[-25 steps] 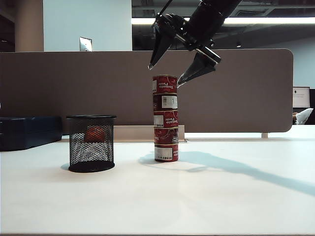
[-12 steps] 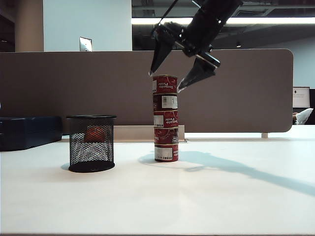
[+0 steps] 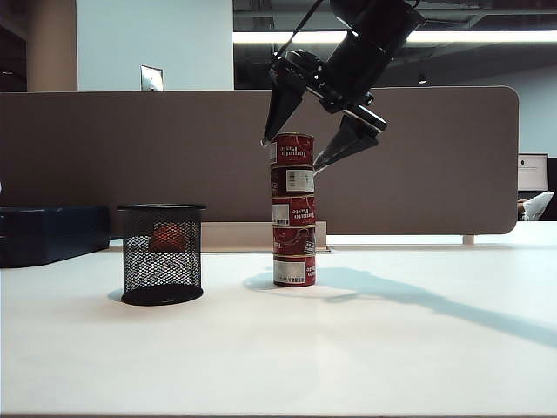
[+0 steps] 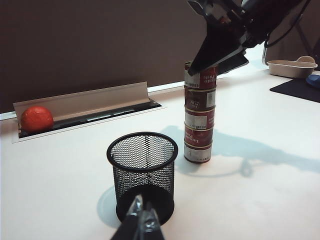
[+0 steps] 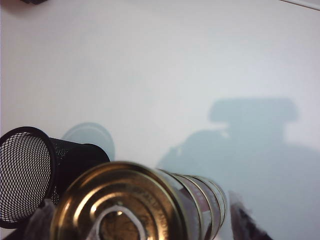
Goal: Take a can of tomato sauce from the stacked ones and place it on the table.
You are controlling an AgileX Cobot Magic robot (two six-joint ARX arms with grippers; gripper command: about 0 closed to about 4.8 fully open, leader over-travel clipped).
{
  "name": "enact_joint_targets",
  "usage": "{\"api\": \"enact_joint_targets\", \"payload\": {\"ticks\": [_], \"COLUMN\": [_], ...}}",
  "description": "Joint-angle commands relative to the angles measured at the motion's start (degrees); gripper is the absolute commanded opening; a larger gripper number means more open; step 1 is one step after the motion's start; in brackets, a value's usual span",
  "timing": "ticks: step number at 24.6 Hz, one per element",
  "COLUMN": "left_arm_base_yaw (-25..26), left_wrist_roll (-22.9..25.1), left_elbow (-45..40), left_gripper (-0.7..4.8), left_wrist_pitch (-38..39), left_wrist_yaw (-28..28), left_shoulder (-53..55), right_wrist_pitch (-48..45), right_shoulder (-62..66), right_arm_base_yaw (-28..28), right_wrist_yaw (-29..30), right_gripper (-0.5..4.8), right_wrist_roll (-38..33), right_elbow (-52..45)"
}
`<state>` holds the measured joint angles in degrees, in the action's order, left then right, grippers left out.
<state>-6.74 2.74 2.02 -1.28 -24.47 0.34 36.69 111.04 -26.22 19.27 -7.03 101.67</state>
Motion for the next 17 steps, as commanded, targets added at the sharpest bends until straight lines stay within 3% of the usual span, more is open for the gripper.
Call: {"api": "enact_joint_targets", "payload": {"ticks": [1,6,9,15,17], "left_arm_base_yaw": [0.0,0.0,0.0,0.0,0.0], "left_wrist_roll": [-0.2,-0.2,-0.2,-0.2,-0.2], "left_elbow": [0.2,0.2,0.2,0.2,0.2], "left_gripper": [-0.06,-0.06,-0.06,-0.06,-0.06], "left_wrist_pitch": [-0.5,-0.5,-0.5,-0.5,-0.5], "left_wrist_yaw": [-0.2,-0.2,-0.2,-0.2,-0.2], "left_shoulder": [0.0,0.0,0.0,0.0,0.0], "right_wrist_pitch": [-0.8,-0.8,-0.8,-0.7,-0.5], "right_shoulder": [-0.3,-0.3,-0.3,-0.3,-0.3], "right_arm_base_yaw": [-0.3,-0.3,-0.3,-0.3,-0.3], "right_wrist_yaw": [-0.1,-0.1,-0.1,-0.3,-0.3], "right_gripper": [4.79,4.78,4.28,4.07,3.61], "right_wrist_roll": [0.0,0.0,0.0,0.0,0.0], "right_elbow": [0.3,0.3,0.3,0.3,0.3]}}
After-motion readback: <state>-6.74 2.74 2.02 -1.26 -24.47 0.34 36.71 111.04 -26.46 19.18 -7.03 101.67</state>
